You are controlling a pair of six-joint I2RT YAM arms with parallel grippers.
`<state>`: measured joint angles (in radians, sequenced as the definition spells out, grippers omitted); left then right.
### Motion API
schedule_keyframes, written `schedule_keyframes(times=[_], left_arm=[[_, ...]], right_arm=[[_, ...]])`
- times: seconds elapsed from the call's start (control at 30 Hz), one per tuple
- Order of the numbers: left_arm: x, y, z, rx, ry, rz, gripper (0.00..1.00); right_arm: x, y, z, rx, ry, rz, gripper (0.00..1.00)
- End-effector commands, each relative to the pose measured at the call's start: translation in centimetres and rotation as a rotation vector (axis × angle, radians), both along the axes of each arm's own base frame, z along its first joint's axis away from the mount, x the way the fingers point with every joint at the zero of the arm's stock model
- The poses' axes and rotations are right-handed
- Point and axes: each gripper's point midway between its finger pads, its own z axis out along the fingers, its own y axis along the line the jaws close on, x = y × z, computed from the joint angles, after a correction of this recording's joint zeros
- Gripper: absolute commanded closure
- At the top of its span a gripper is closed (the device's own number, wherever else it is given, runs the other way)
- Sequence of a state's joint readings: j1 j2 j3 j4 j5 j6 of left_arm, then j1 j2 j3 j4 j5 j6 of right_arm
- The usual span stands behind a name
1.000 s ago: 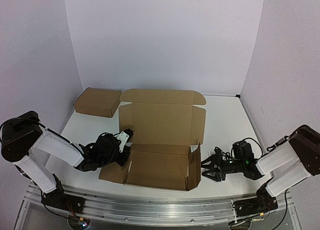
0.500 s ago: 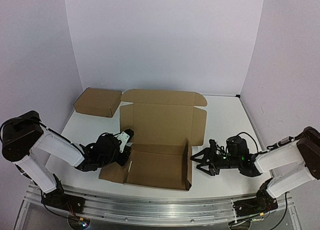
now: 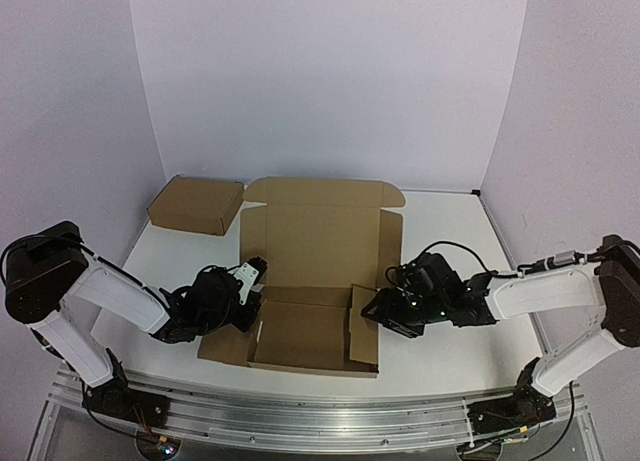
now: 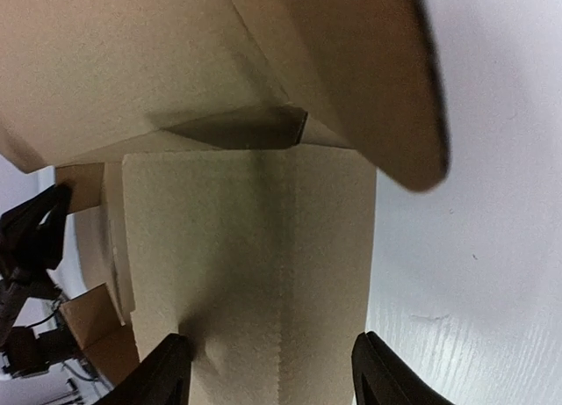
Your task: Fold the paper box
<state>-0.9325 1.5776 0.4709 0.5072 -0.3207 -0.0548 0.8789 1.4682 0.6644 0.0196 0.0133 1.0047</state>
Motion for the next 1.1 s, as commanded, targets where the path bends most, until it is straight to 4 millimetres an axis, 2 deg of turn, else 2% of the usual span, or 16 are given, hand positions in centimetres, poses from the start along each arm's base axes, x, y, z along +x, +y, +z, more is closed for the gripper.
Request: schedule_keyframes(times=[0.0,0.13,0.23,0.3,0.4,0.47,0.57,0.67,0.7,0.83,0.97,1.07], left_arm=[[0.1,-0.5,0.0,-0.011,0.008,-0.005,1.00],[0.1,-0.5,0.0,-0.014,0.009,-0.002,1.00],[0.0,-0.4,-0.1,-0.013,0.013,-0.002,1.00],[0.0,-0.4,-0.1,-0.013,0.014,-0.001,1.00],[0.0,-0.4,-0.1,-0.014,0.015,-0.001,1.00],[0.0,-0.4,-0.1,-0.014,0.016,-0.001,1.00],[0.0,-0.4,-0.1,-0.015,0.016,0.001,1.00],[0.0,-0.4,-0.1,-0.015,0.017,0.001,1.00],[-0.1,-0.4,-0.1,-0.016,0.017,0.000,1.00],[-0.1,-0.4,-0.1,-0.016,0.017,0.001,1.00],[-0.1,-0.4,-0.1,-0.017,0.017,-0.001,1.00],[-0.1,-0.4,-0.1,-0.017,0.019,-0.002,1.00]], right_arm=[[-1.1,-2.1,-2.5,-0.349,0.030,0.047,0.43],[-1.7,-2.9,-3.6,-0.523,0.060,0.060,0.53],[-2.0,-2.8,-3.6,-0.591,0.055,0.081,0.54],[-2.0,-2.8,-3.2,-0.633,0.033,0.094,0.55],[-2.1,-3.7,-2.4,-0.740,0.016,0.104,0.68],[-2.0,-3.8,-2.1,-0.793,0.017,0.119,0.71],[-2.2,-2.8,-2.0,-0.818,0.023,0.180,0.70],[-2.6,-1.7,-2.0,-0.800,0.046,0.213,0.59],[-2.7,-1.8,-2.2,-0.798,0.056,0.209,0.59],[-2.8,-2.9,-3.0,-0.827,0.062,0.161,0.76],[-3.2,-2.8,-4.2,-0.832,0.097,0.161,0.86],[-3.8,-3.2,-5.5,-0.843,0.143,0.144,0.99]])
